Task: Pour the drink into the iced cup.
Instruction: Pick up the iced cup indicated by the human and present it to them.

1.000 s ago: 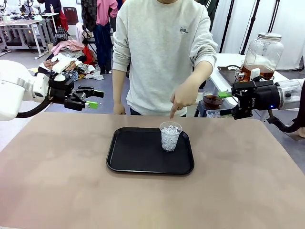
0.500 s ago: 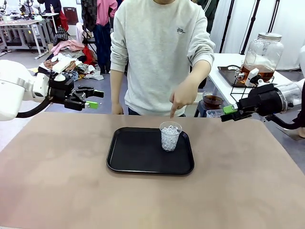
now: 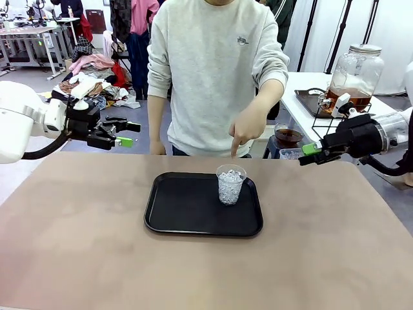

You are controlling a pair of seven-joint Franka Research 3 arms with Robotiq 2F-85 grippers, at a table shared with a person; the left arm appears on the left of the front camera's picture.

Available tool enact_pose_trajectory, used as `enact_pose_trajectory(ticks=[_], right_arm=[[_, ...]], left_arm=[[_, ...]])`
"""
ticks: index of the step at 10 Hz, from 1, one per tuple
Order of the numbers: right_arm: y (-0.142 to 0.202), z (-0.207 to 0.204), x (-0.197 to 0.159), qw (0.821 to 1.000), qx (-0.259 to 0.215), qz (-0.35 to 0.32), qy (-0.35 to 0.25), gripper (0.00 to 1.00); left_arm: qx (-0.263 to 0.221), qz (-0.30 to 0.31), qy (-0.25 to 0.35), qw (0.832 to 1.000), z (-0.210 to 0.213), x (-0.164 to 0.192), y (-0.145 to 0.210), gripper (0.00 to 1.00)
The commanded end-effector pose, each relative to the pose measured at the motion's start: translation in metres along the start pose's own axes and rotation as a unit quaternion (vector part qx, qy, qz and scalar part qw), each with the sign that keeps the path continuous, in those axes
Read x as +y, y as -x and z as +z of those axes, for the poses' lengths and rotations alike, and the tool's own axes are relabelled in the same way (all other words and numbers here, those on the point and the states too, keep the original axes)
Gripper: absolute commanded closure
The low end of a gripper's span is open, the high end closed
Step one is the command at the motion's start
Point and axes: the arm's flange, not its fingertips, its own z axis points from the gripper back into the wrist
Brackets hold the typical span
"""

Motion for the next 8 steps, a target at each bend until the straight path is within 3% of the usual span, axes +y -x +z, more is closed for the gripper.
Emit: enact_pose_trajectory(ticks=[1,2,3,8], right_arm=[[-0.004,-0.008,-0.002,0.997,-0.033,0.074,0.001,0.0],[-0.004,-0.016,-0.008,0.988,-0.054,0.144,-0.001,0.0],[-0.004,-0.023,-0.016,0.983,-0.068,0.17,0.005,0.0],[0.002,-0.065,-0.061,0.947,-0.053,0.315,0.045,0.0]], left_arm=[[0.0,-0.001,-0.003,1.0,0.001,0.0,-0.001,0.0],[0.0,-0.001,-0.003,1.0,0.001,0.0,-0.001,0.0],[0.0,-0.001,-0.003,1.0,0.001,0.0,-0.001,0.0],[0.0,-0.001,-0.003,1.0,0.001,0.0,-0.001,0.0]])
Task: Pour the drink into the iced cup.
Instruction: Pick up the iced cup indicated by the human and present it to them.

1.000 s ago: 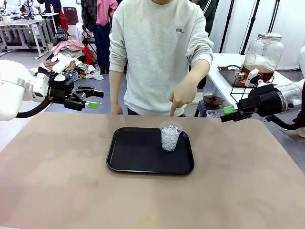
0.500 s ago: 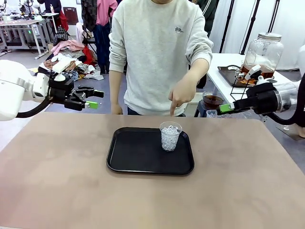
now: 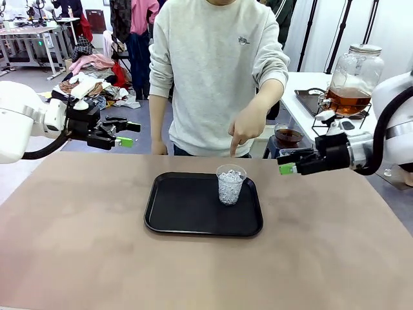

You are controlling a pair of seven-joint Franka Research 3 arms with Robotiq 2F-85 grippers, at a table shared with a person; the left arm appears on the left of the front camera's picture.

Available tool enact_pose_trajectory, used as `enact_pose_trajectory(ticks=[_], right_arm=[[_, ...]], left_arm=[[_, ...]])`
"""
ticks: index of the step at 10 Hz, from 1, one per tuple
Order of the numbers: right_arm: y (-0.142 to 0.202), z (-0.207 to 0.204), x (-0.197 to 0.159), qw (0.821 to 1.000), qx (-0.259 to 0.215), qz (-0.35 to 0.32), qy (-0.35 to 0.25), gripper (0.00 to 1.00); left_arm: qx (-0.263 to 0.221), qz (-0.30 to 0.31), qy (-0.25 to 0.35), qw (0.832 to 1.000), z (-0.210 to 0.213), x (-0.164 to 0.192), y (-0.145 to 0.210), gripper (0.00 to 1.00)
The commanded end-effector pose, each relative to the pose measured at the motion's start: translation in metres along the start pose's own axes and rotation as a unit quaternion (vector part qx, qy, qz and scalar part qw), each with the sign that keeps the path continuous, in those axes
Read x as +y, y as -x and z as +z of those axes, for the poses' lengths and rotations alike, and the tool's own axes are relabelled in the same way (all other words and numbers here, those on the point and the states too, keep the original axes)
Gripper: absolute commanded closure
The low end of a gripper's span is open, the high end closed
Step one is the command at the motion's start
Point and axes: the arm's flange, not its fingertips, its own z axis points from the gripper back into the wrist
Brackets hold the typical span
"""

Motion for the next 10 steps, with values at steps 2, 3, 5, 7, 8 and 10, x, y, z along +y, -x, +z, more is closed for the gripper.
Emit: enact_pose_trajectory(ticks=[2,3,5,7,8,10], right_arm=[[0.017,-0.028,-0.018,0.993,0.001,0.112,0.048,0.0],[0.021,-0.034,-0.022,0.99,-0.006,0.127,0.052,0.0],[0.026,-0.042,-0.024,0.987,-0.023,0.147,0.059,0.0],[0.024,-0.031,-0.019,0.991,-0.006,0.129,0.047,0.0],[0.024,-0.031,-0.019,0.991,-0.006,0.129,0.047,0.0],[0.024,-0.031,-0.019,0.991,-0.006,0.129,0.047,0.0]], left_arm=[[0.0,-0.001,-0.003,1.0,0.001,0.0,-0.001,0.0],[0.0,-0.001,-0.003,1.0,0.001,0.0,-0.001,0.0],[0.0,-0.001,-0.003,1.0,0.001,0.0,-0.001,0.0],[0.0,-0.001,-0.003,1.0,0.001,0.0,-0.001,0.0],[0.0,-0.001,-0.003,1.0,0.001,0.0,-0.001,0.0],[0.0,-0.001,-0.003,1.0,0.001,0.0,-0.001,0.0]])
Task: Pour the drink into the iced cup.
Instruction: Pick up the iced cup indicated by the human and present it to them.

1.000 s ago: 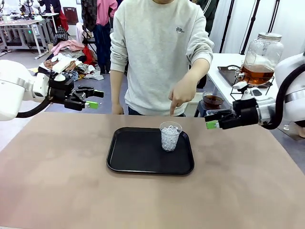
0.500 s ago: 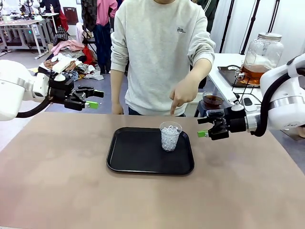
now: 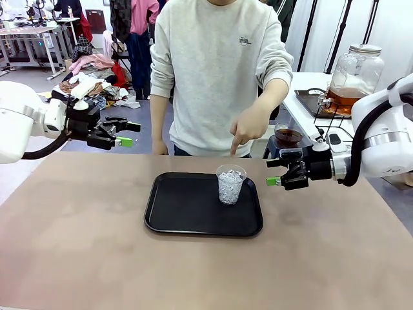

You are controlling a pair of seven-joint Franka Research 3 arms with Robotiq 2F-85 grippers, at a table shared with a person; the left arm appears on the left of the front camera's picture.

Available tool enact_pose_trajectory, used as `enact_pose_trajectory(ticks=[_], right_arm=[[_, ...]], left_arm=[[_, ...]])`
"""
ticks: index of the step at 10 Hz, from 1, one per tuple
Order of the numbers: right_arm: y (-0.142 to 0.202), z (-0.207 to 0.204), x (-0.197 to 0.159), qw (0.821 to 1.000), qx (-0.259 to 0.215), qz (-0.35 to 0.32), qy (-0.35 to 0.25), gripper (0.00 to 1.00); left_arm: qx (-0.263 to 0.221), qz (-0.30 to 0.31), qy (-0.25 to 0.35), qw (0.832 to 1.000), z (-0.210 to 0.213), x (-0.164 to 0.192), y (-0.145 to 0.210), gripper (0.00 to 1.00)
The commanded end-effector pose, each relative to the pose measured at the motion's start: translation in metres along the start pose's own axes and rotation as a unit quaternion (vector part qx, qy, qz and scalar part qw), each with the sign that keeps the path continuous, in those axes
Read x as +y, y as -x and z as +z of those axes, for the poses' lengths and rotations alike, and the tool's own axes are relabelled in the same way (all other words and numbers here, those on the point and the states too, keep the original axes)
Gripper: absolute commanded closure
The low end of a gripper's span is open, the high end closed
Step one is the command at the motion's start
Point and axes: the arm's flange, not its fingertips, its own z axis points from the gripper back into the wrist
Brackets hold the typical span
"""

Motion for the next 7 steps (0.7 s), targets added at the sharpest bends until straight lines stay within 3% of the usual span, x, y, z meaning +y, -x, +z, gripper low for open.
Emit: enact_pose_trajectory(ticks=[1,7], right_arm=[[-0.002,0.002,0.0,1.0,0.006,-0.002,-0.003,0.0],[0.031,-0.038,-0.019,0.997,-0.044,0.067,0.018,0.0]], left_arm=[[0.0,-0.001,-0.003,1.0,0.001,0.0,-0.001,0.0],[0.0,-0.001,-0.003,1.0,0.001,0.0,-0.001,0.0]])
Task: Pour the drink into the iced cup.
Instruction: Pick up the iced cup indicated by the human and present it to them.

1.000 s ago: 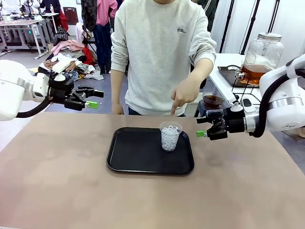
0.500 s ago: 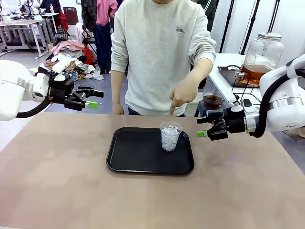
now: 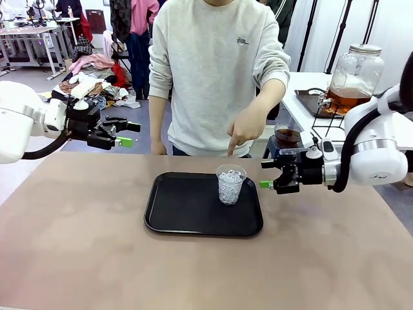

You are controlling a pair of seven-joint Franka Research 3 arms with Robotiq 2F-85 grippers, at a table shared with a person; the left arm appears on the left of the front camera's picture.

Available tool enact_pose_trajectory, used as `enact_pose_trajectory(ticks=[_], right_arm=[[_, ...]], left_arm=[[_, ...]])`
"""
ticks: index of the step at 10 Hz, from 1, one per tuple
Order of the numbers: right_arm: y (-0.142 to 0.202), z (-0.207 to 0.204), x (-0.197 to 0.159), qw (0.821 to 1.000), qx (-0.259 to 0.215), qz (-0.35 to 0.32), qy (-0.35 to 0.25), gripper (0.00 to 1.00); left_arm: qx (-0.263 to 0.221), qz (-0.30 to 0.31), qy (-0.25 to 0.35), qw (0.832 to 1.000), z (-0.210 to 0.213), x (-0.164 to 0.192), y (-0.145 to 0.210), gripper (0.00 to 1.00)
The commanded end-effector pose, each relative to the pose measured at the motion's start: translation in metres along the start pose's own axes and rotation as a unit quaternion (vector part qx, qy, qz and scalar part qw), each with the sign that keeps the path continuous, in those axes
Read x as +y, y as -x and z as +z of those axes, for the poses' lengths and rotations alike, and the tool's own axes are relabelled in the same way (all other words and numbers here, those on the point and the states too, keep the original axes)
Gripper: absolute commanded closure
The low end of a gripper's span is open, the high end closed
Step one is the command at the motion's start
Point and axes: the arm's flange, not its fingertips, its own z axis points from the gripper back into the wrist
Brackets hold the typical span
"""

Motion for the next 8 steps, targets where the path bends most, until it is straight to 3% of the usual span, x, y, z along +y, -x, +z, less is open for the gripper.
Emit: enact_pose_trajectory(ticks=[1,8], right_arm=[[0.016,-0.022,-0.01,0.999,-0.016,0.03,-0.004,0.0],[0.035,-0.041,-0.013,0.999,-0.014,0.007,-0.035,0.0]], left_arm=[[0.0,-0.001,-0.003,1.0,0.001,0.0,-0.001,0.0],[0.0,-0.001,-0.003,1.0,0.001,0.0,-0.001,0.0]])
